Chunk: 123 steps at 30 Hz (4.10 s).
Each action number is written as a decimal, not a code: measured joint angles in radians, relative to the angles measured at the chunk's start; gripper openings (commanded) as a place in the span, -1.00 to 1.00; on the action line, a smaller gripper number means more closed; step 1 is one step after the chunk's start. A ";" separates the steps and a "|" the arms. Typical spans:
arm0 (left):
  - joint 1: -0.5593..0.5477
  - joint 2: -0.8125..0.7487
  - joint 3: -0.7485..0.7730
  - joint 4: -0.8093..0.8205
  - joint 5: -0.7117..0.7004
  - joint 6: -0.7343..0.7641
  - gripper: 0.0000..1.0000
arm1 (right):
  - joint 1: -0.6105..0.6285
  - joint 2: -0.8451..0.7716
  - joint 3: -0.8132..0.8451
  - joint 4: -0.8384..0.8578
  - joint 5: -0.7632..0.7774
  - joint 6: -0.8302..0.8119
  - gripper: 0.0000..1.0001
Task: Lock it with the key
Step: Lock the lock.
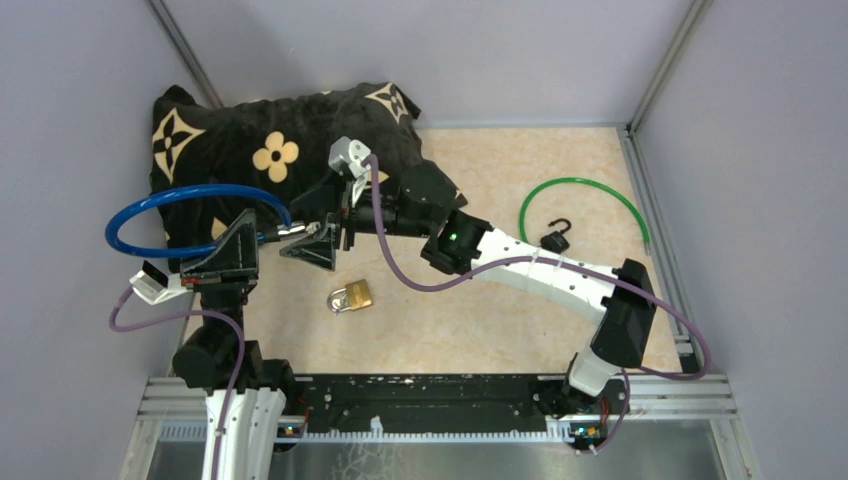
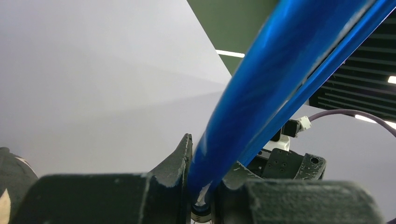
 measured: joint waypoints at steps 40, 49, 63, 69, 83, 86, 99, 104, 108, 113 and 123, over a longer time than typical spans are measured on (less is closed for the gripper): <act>0.000 -0.010 -0.017 -0.027 0.021 0.000 -1.00 | -0.122 -0.006 0.129 -0.485 -0.124 -0.196 0.39; 0.000 -0.009 -0.017 -0.027 0.021 0.001 -1.00 | -0.128 -0.031 0.066 -0.457 -0.179 -0.193 0.22; 0.000 -0.009 -0.017 -0.027 0.025 0.011 -1.00 | -0.172 0.100 0.293 -0.581 -0.398 -0.081 -0.09; 0.000 -0.009 -0.017 -0.027 0.026 0.011 -1.00 | -0.172 0.150 0.317 -0.616 -0.428 -0.050 -0.28; 0.000 -0.009 -0.017 -0.037 0.027 0.013 -1.00 | -0.154 0.148 0.279 -0.574 -0.385 -0.065 -1.00; 0.000 -0.007 -0.017 -0.086 0.021 0.002 -1.00 | -0.116 0.099 0.200 -0.541 -0.239 -0.175 -1.00; -0.003 0.040 -0.017 -0.203 0.033 -0.092 -1.00 | 0.054 -0.106 -0.151 -0.274 0.261 -0.734 -1.00; -0.003 0.045 -0.017 -0.201 0.034 -0.067 -1.00 | 0.058 -0.107 -0.167 -0.252 0.290 -0.775 -1.00; -0.013 0.045 -0.020 -0.170 0.040 0.044 -1.00 | 0.044 -0.132 -0.251 -0.192 0.282 -0.767 -1.00; -0.019 0.047 -0.022 -0.095 0.005 0.199 -1.00 | -0.026 -0.253 -0.451 -0.146 0.291 -0.709 -1.00; -0.011 0.056 -0.021 -0.179 -0.035 0.223 -1.00 | -0.095 -0.390 -0.655 -0.203 0.407 -0.585 -1.00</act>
